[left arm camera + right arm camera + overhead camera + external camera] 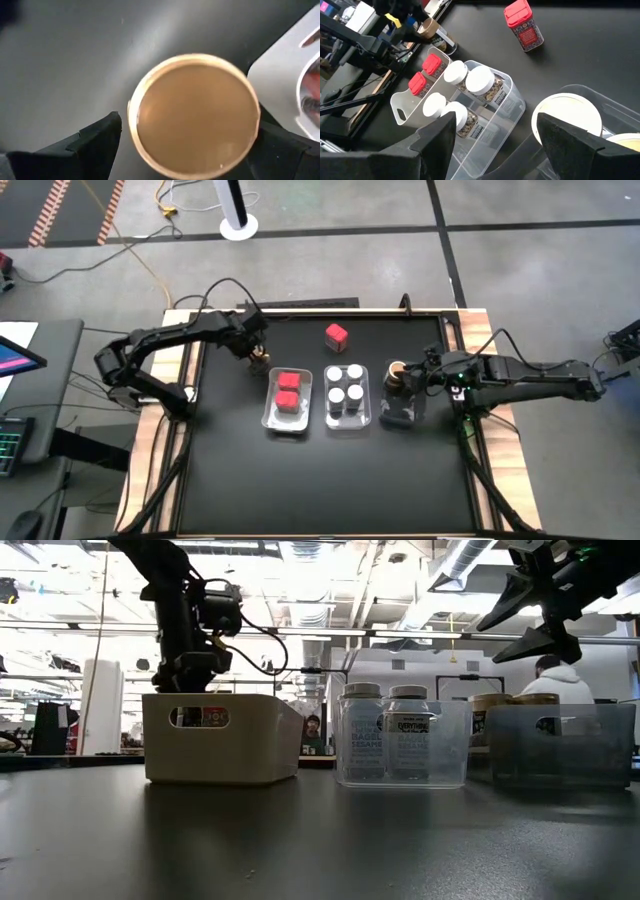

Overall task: Sort spices by type
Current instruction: Put the brown seasoning bottle into the black bin

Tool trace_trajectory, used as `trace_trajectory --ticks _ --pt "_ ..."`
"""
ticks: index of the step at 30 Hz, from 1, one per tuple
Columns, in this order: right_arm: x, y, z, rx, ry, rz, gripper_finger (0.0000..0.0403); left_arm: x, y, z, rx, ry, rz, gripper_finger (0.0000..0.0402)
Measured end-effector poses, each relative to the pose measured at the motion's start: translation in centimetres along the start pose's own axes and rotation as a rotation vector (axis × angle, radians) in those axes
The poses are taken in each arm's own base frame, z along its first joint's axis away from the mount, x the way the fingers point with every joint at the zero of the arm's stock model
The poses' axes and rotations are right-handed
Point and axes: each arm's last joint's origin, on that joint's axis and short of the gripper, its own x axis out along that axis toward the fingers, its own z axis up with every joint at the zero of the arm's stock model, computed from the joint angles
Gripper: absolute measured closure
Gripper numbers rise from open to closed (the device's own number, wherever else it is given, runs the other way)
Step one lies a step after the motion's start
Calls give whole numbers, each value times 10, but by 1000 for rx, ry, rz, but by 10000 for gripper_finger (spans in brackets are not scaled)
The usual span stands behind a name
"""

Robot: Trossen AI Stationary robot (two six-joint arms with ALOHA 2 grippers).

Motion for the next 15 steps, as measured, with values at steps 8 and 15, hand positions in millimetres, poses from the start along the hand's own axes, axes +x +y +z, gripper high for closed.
trace_trajectory --ticks 8,15 --pt "0 0 0 0 0 0 101 0 0 4 -15 -45 -4 39" --pt "0 0 0 0 0 0 101 0 0 5 -31 -54 -5 52"
